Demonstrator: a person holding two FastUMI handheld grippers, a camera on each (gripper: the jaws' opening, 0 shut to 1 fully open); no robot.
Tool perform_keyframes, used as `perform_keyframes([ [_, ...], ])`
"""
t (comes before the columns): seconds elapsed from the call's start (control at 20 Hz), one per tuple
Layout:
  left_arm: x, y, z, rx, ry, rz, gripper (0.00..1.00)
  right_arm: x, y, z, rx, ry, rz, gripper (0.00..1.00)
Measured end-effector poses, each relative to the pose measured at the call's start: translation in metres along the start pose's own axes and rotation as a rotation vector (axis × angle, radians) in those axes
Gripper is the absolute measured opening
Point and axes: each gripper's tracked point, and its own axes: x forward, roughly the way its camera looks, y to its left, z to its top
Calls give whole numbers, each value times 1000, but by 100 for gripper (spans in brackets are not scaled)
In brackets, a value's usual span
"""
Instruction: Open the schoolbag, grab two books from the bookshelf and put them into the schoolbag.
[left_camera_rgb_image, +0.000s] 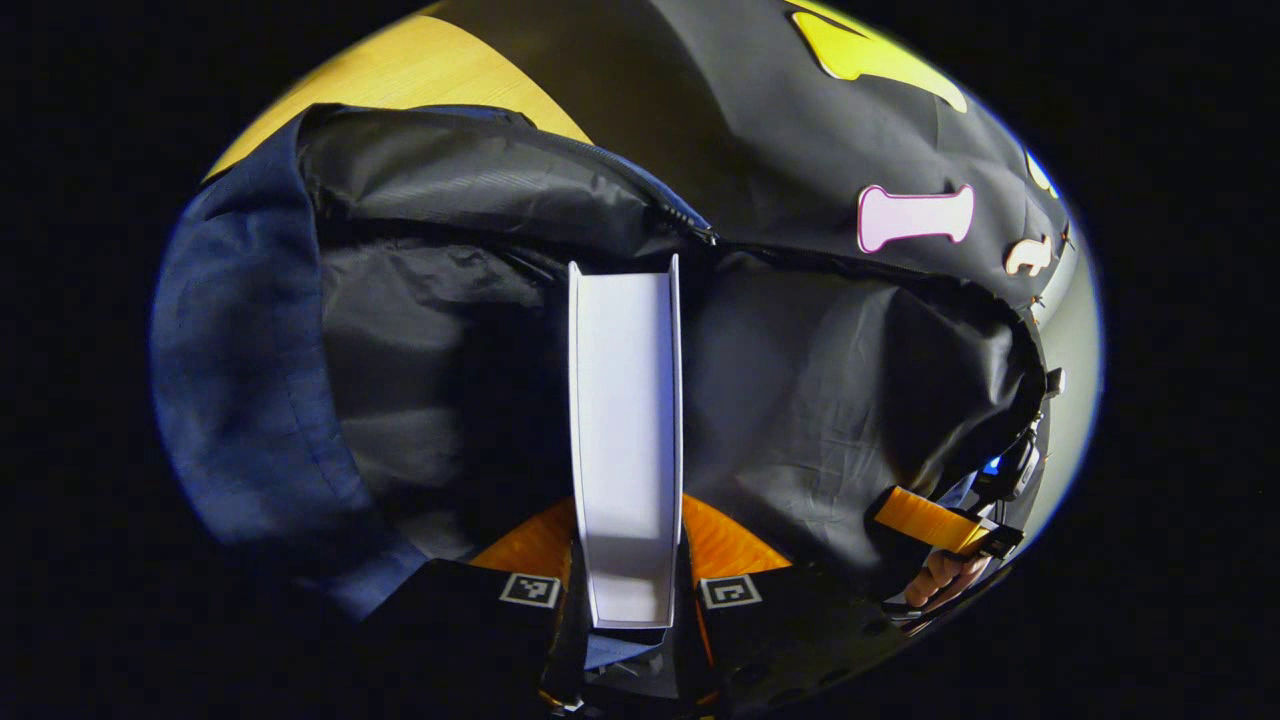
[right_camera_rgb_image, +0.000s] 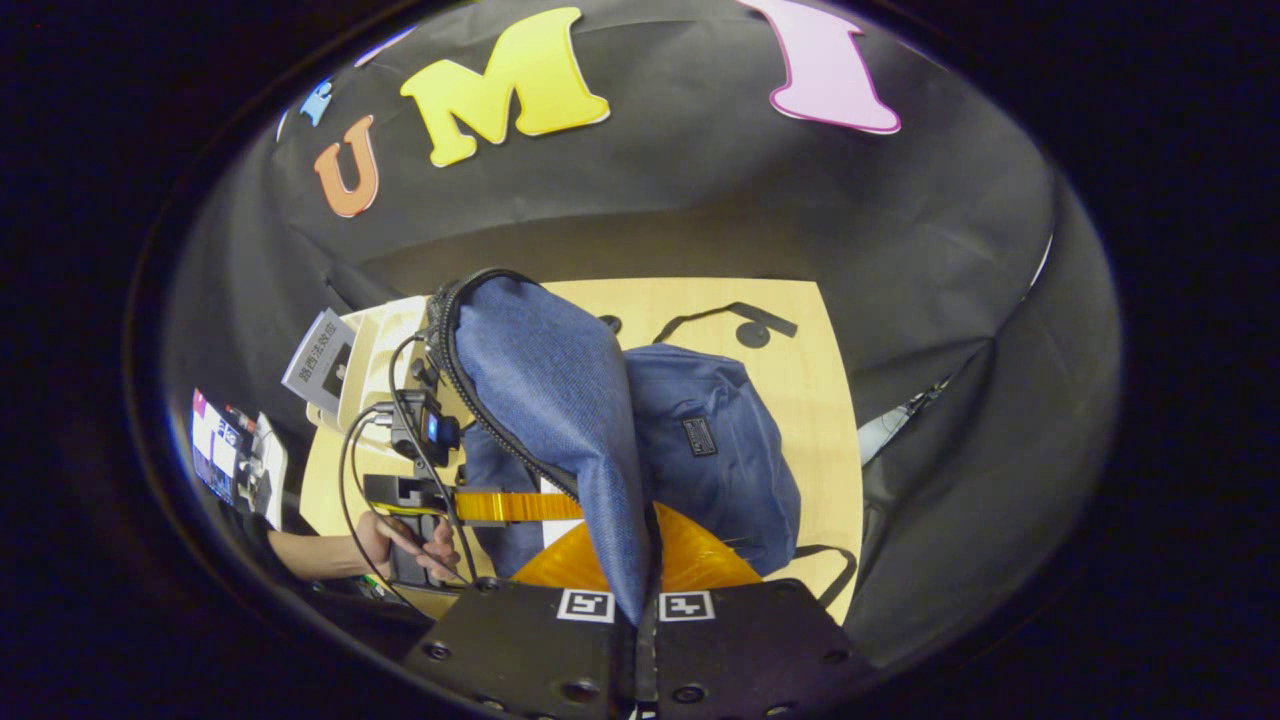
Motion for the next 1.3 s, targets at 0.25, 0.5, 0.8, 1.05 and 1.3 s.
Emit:
perform_keyframes([
  [0.25,1,43,-6,50,50,240,65,2,1,-3,-1,6,2,1],
  [0.5,-22,64,-7,80,61,478,80,3,5,-7,-15,6,1,1],
  [0.8,-99,65,7,219,41,788,99,2,14,-11,-46,-1,-10,1],
  [1.05,-163,47,23,382,20,897,99,1,23,-12,-68,-3,-25,1],
  [1.3,-238,15,52,496,-122,935,98,1,32,-17,-83,-12,-51,2],
])
